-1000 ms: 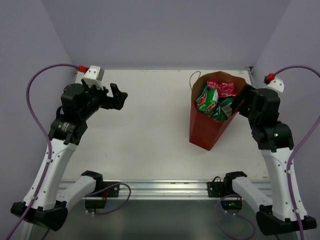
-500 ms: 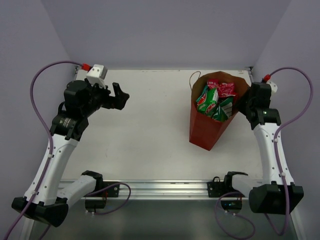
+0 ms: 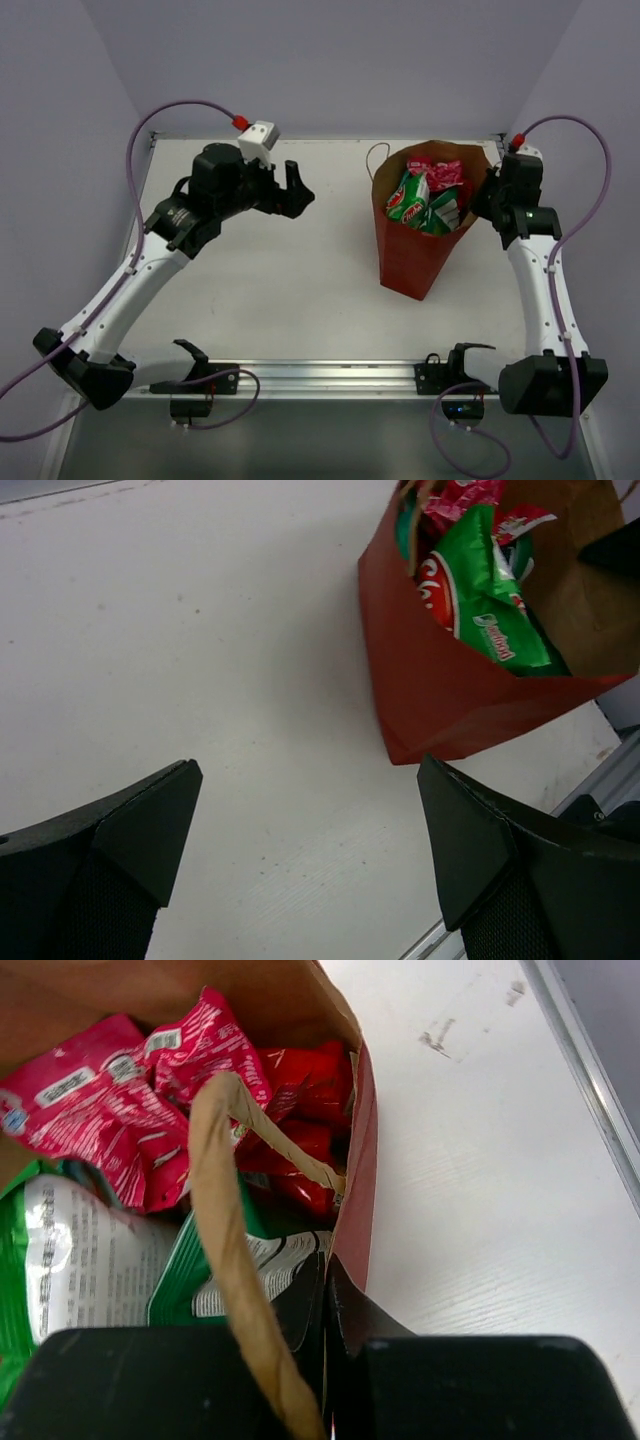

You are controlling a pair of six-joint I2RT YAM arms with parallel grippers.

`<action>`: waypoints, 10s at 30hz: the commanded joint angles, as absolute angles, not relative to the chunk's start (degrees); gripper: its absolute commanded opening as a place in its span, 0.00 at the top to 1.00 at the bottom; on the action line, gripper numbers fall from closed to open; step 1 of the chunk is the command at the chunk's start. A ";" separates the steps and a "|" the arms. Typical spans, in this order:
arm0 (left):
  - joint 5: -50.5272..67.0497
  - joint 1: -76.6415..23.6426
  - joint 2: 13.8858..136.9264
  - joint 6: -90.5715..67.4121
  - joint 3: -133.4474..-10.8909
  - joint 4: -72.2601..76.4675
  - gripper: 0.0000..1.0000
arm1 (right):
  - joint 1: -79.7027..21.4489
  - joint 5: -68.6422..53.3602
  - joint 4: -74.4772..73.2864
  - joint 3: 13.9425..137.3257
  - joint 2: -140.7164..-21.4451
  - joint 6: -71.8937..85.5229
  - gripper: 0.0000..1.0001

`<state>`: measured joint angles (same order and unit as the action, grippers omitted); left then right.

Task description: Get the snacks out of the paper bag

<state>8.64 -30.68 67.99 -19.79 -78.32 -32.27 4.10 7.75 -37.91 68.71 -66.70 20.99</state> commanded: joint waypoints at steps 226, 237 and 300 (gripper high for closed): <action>-16.96 -50.62 107.76 -31.82 -92.90 -10.81 0.81 | -6.77 -21.71 -19.34 59.06 -46.85 2.02 1.00; -21.70 -49.23 90.10 -26.55 -88.69 -16.43 1.00 | -6.77 -19.95 -19.69 58.80 -46.14 1.67 1.00; -9.49 -48.60 94.39 -44.21 -70.75 -14.95 0.45 | -7.12 -20.57 -17.58 56.95 -45.53 2.72 1.00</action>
<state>-6.46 -48.40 92.71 -42.00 -69.34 -18.79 -6.76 -19.03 -26.20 56.51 -47.48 1.91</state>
